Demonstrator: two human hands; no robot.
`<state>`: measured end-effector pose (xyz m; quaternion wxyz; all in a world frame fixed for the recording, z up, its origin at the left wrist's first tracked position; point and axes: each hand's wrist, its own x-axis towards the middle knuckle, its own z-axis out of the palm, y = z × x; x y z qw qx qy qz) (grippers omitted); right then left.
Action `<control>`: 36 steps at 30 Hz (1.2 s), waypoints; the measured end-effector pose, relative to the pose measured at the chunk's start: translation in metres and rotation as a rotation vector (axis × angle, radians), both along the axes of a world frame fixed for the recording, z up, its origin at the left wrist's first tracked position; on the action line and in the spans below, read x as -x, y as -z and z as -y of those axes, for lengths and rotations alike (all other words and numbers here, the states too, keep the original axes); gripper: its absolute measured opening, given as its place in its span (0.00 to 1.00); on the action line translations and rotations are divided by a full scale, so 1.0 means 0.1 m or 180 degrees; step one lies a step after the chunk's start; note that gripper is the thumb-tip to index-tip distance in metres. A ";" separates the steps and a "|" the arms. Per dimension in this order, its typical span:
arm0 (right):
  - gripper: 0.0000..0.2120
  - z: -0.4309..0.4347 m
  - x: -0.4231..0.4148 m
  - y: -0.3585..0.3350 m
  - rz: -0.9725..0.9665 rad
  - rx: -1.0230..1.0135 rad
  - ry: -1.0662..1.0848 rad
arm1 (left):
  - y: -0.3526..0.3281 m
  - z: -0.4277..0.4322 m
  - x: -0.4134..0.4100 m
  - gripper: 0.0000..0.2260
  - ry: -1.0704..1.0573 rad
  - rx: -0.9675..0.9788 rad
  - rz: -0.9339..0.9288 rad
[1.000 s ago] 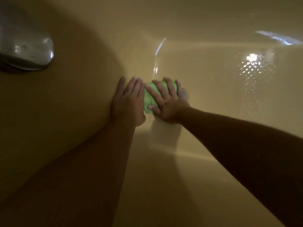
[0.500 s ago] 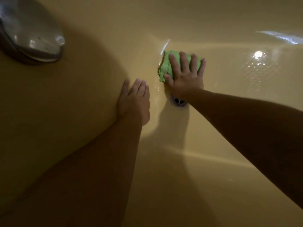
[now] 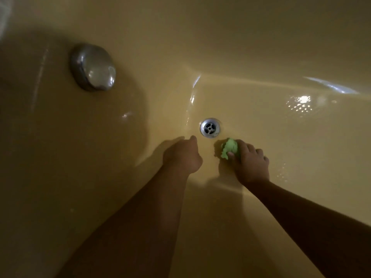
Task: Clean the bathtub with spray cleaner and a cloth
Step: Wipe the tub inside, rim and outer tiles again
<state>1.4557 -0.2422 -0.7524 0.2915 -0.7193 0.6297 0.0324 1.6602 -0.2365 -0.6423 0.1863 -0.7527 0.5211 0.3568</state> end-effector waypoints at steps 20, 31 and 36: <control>0.09 0.02 0.84 -3.77 0.3025 -0.0093 0.0912 | -2.97 -0.18 1.60 0.07 -0.3195 0.2050 -0.2949; 0.10 -0.35 1.66 -5.86 0.3678 -0.0550 0.1283 | -4.92 -0.60 1.99 0.08 -0.2556 0.2401 -0.3403; 0.07 -0.38 1.88 -6.50 0.4102 -0.0589 0.1691 | -5.57 -0.70 1.94 0.12 -0.2262 0.2605 -0.3504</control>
